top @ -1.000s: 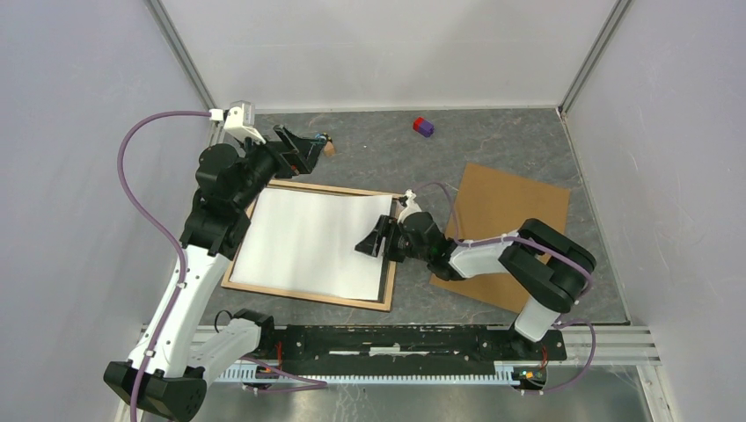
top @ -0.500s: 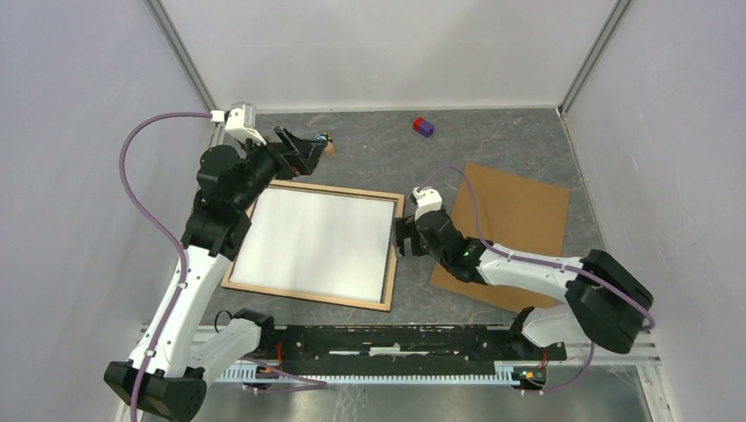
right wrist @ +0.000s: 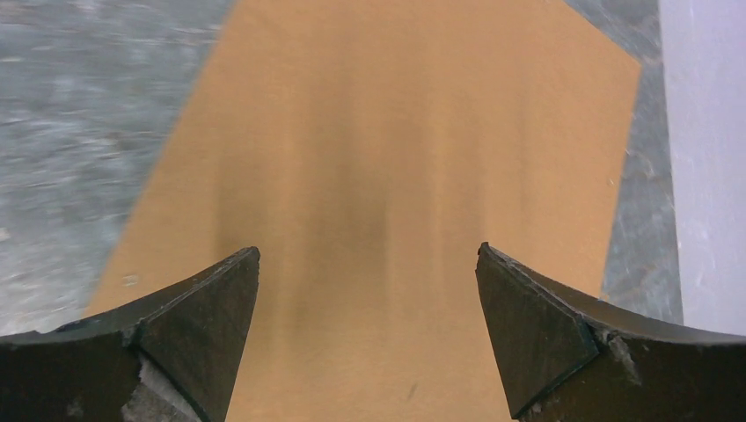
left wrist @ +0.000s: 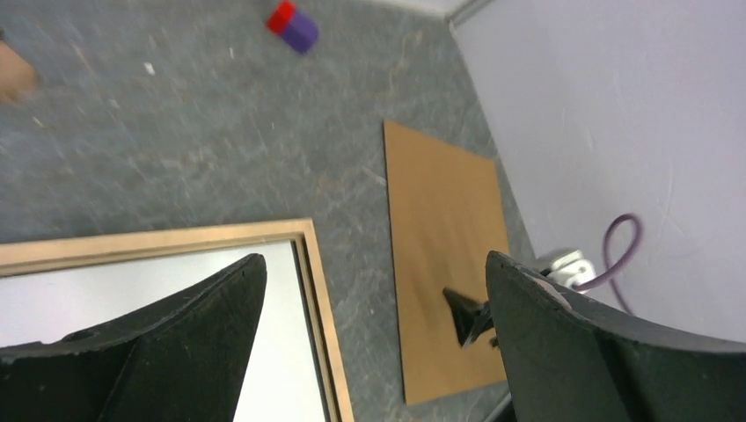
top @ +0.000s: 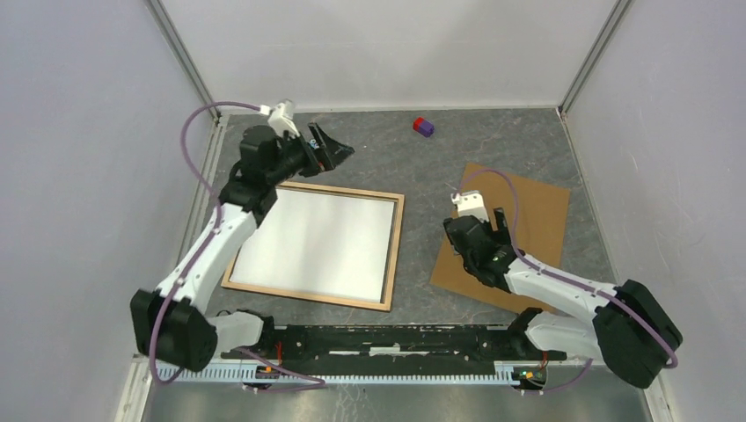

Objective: Put the photo into the frame

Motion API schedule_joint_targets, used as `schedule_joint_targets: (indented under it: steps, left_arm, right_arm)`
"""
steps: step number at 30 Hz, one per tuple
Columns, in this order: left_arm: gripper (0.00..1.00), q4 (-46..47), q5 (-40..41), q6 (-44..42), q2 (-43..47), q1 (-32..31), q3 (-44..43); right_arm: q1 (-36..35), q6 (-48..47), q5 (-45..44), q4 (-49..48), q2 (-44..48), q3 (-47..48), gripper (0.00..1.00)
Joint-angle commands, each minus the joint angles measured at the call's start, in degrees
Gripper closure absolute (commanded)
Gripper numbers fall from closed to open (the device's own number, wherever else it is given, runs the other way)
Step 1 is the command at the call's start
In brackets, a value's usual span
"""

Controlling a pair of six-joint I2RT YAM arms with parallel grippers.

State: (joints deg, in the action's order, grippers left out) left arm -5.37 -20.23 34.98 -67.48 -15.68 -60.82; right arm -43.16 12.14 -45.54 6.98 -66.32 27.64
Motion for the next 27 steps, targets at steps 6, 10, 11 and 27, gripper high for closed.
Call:
schedule_joint_targets:
  steps: [6, 10, 11, 27]
  left_arm:
    - [0.00, -9.5, -10.4, -3.9, -18.9, -15.0, -8.8]
    - [0.00, -10.7, -10.2, -6.7, -24.4, -23.3, -10.1]
    - [0.00, -11.7, -9.3, -7.6, -25.9, -25.2, -10.6]
    - [0.03, -2.5, 8.6, 13.3, -44.6, -36.1, -16.2]
  right_arm:
    - [14.5, 5.1, 3.1, -2.5, 7.9, -6.5, 0.02]
    - [26.5, 8.9, 10.2, -3.9, 10.3, -9.8, 0.02]
    - [30.1, 10.6, 11.0, -3.7, 11.0, -10.5, 0.02]
    - [69.5, 12.0, 43.5, -11.5, 14.5, -21.4, 0.02]
